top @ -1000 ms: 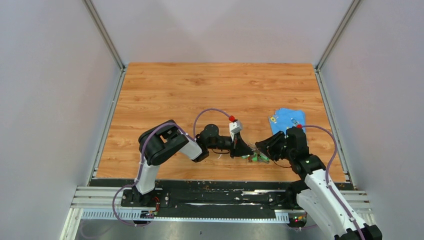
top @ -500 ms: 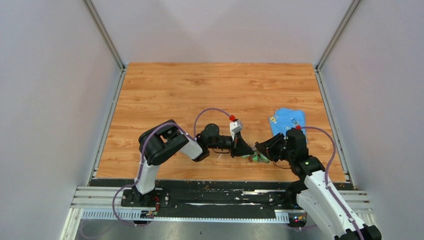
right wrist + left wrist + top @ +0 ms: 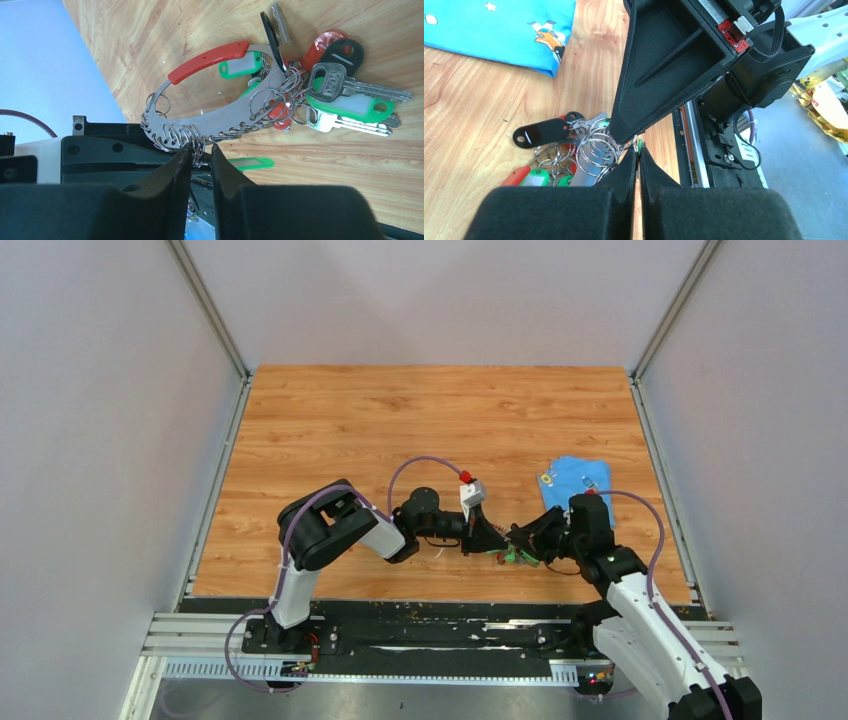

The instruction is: Remove the keys from the keyring

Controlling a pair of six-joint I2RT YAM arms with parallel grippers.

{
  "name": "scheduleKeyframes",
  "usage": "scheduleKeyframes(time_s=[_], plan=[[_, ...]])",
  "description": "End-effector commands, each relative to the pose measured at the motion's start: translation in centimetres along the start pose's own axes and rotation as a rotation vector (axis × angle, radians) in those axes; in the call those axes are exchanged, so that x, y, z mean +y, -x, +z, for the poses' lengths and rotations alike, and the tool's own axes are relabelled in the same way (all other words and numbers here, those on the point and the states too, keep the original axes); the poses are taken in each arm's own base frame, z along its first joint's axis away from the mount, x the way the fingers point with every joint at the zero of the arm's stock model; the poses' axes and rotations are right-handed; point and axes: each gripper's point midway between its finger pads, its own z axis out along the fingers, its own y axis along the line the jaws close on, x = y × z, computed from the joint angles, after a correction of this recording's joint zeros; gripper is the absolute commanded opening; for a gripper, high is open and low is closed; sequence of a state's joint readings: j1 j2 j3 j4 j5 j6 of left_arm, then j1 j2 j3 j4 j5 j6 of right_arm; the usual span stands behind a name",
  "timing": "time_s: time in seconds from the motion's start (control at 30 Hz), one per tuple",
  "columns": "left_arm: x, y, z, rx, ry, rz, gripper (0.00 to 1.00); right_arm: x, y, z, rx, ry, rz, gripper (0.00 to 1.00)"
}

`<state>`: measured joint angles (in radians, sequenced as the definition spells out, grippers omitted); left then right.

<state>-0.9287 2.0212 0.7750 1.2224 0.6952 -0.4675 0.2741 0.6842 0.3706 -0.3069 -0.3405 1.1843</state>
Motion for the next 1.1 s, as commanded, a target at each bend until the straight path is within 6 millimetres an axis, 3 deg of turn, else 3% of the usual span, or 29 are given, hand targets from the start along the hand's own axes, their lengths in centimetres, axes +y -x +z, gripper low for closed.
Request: scheduleKeyframes(time_s=[0.0, 0.2, 0.4, 0.7, 1.07], plan=[[0.7, 0.0, 0.4, -0.002, 0.004, 0.020, 0.00, 1.5, -0.3, -0.7, 0.019, 0.030, -0.014, 0.23], [0.7, -0.1, 0.4, 0.000, 0.008, 0.020, 0.00, 1.4, -0.4, -0.7, 0.027, 0.020, -0.002, 0.16], [0.8, -0.2, 0.3, 0.004, 0.012, 0.023, 0.00, 0.8, -0.7, -0.6, 0.046, -0.005, 0.001, 0.01], [1.9, -0.6, -0.4, 0.035, 0.072, 0.057, 0.00, 0.1, -1.3, -0.4, 0.129, -0.026, -0.049, 0.01], [2.6, 0.2, -1.1, 0.075, 0.127, 0.131, 0.00, 3.9, -1.7, -0.9, 0.313, 0.110, -0.143, 0.01]])
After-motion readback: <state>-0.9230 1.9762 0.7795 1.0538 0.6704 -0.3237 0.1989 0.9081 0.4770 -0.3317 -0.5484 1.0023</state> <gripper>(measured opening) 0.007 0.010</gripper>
